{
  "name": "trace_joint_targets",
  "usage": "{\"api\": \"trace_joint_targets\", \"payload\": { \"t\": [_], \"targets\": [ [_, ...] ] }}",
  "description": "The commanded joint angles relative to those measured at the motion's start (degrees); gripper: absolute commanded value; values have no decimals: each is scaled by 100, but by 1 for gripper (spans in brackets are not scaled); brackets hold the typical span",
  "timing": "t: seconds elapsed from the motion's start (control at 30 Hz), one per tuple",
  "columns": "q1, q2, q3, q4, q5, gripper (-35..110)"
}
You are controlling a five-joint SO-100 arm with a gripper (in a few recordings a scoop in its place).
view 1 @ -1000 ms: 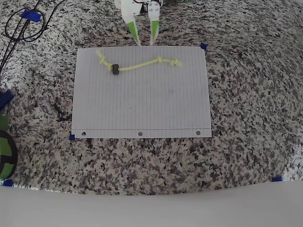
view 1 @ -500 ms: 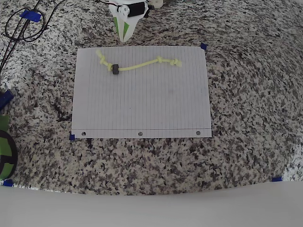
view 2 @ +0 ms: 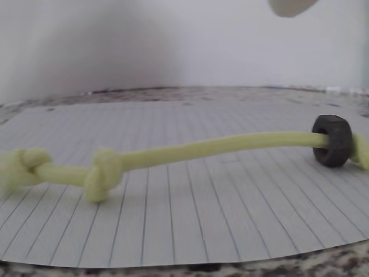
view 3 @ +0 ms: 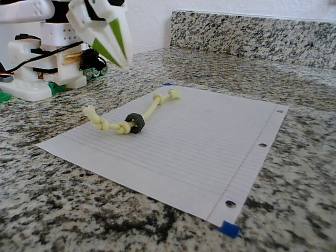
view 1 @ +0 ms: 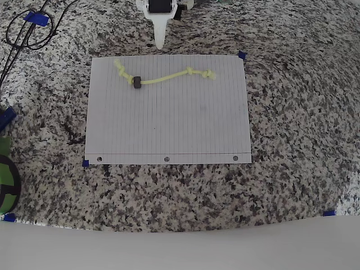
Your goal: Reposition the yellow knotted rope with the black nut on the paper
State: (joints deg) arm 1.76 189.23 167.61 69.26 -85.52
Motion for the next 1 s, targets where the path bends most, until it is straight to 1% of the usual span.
{"api": "trace_joint_targets", "payload": {
  "t": [0.0,0.17,0.4,0.67,0.97],
  "targets": [
    [-35,185,44,-132,-422,0],
    [35,404,325,-211,-932,0],
    [79,615,712,-264,-1239,0],
    [237,615,1116,-334,-1266,0],
    [290,615,1380,-325,-1020,0]
  ]
}}
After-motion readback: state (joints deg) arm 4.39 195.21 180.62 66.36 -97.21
